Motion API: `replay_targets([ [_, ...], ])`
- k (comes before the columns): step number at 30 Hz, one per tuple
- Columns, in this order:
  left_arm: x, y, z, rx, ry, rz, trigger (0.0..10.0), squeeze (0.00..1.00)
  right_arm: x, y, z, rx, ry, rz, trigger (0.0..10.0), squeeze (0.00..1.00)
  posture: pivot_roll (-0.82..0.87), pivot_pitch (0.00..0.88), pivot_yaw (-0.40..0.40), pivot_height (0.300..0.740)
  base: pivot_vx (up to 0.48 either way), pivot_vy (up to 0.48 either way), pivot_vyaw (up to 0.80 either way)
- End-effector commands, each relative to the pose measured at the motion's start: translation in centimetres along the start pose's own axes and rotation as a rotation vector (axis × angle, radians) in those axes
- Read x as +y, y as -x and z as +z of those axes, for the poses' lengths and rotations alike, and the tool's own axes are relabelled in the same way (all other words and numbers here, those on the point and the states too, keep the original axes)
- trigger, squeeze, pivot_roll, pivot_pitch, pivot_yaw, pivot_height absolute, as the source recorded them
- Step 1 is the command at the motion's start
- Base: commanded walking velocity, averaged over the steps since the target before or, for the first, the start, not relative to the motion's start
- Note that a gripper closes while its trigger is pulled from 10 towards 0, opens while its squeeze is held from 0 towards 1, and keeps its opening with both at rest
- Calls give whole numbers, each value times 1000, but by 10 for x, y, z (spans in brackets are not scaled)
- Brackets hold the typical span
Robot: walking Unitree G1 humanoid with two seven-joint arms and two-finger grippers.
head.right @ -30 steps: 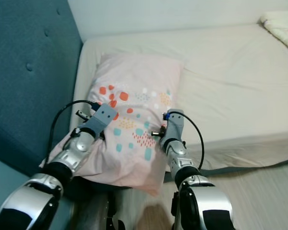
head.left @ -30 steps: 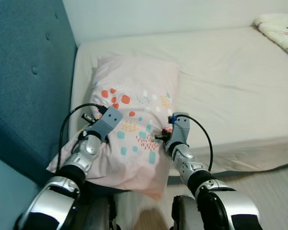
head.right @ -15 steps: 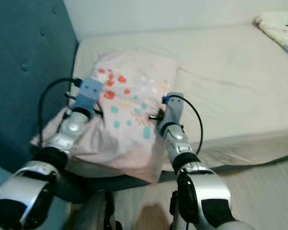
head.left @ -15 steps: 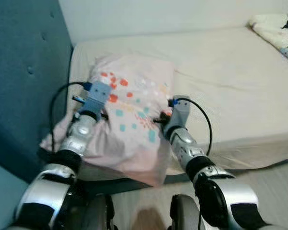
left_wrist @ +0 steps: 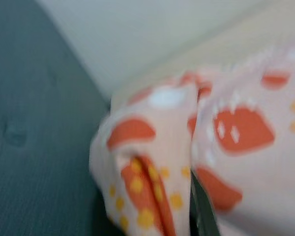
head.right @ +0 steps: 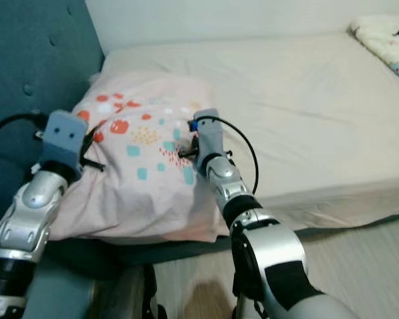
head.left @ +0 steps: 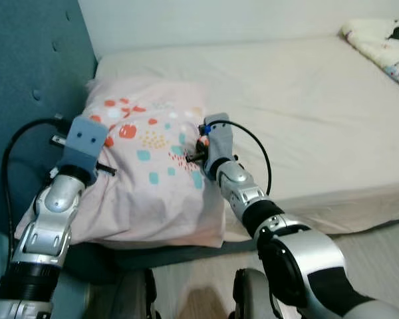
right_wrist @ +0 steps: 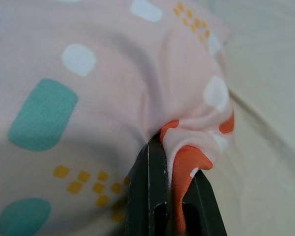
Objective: Clean up the room
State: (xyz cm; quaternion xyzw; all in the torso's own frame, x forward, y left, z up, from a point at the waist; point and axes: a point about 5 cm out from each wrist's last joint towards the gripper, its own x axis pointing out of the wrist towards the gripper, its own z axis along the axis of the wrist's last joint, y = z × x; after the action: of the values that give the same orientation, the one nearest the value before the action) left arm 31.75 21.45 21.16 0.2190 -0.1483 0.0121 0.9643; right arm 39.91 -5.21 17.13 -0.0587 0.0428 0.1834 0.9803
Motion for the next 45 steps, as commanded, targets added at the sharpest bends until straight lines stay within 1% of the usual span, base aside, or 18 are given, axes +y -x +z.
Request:
replay_targets([
  [1, -12, 5, -1, -26, -11, 10, 10000, 0, 8, 0, -5, 21, 62, 29, 10000, 0, 221, 242, -66, 596, 0, 0, 0],
  [2, -19, 6, -6, -23, -17, 21, 10000, 0, 7, 1, -8, 27, 82, 22, 10000, 0, 222, 243, -68, 596, 0, 0, 0],
  [6, -28, 5, -9, -18, -16, 27, 10000, 0, 4, 2, -12, 38, 93, 2, 10000, 0, 221, 247, -69, 596, 0, 0, 0],
  [8, -54, -10, -18, -12, -8, 7, 10000, 0, -6, 6, -23, 70, 109, -50, 10000, 0, 219, 249, -71, 596, 0, 0, 0],
  [9, -54, -10, -18, -12, -8, 7, 10000, 0, -6, 6, -23, 70, 109, -50, 10000, 0, 219, 249, -71, 596, 0, 0, 0],
  [11, -68, -19, -19, 0, -7, -21, 10000, 0, -14, 9, -30, 91, 98, -87, 10000, 0, 217, 254, -64, 596, 0, 0, 0],
  [16, -70, -26, -19, 11, -31, -36, 10000, 0, -20, 11, -33, 100, 43, -116, 10000, 0, 212, 250, -60, 596, 0, 0, 0],
  [17, -67, -28, -21, 23, -37, -27, 10000, 145, -21, 11, -33, 98, 25, -122, 10000, 973, 211, 249, -60, 596, 0, 0, 0],
  [18, -67, -28, -21, 23, -37, -27, 10000, 145, -21, 11, -33, 98, 25, -122, 10000, 973, 211, 249, -60, 596, 0, 0, 0],
  [19, -66, -28, -24, 36, -40, -26, 10000, 1000, -22, 11, -33, 96, 16, -122, 10000, 1000, 211, 248, -60, 596, 0, 0, 0],
  [26, -67, -23, -34, 41, -36, 30, 10000, 1000, -24, 13, -36, 101, 48, -141, 10000, 973, 205, 230, -62, 596, 0, 0, 0],
  [27, -62, -19, -39, 44, -40, 60, 10000, 0, -24, 14, -40, 111, 54, -142, 10000, 0, 196, 218, -63, 596, 0, 0, 0],
  [32, -43, -5, -47, 56, -33, 103, 10000, 0, -26, 19, -53, 131, -34, -199, 10000, 0, 176, 189, -68, 596, 0, 0, 0],
  [34, -38, 0, -49, 67, -18, 83, 10000, 0, -27, 21, -58, 135, -65, -219, 10000, 0, 166, 173, -73, 596, 0, 0, 0],
  [35, -34, 4, -52, 74, -14, 69, 10000, 1000, -28, 24, -64, 140, -87, -240, 10000, 0, 154, 162, -79, 596, 0, 0, 0],
  [40, -28, 9, -61, 99, -18, 94, 10000, 1000, -30, 30, -74, 142, -119, -274, 10000, 0, 140, 145, -87, 596, 0, 0, 0],
  [41, -25, 10, -64, 105, -18, 119, 10000, 0, -31, 32, -78, 129, -128, -287, 10000, 0, 118, 132, -93, 596, 0, 0, 0],
  [45, -16, 9, -59, 45, -21, 172, 10000, 0, -34, 40, -86, 89, -143, -303, 10000, 0, 94, 105, -99, 596, 0, 0, 0],
])
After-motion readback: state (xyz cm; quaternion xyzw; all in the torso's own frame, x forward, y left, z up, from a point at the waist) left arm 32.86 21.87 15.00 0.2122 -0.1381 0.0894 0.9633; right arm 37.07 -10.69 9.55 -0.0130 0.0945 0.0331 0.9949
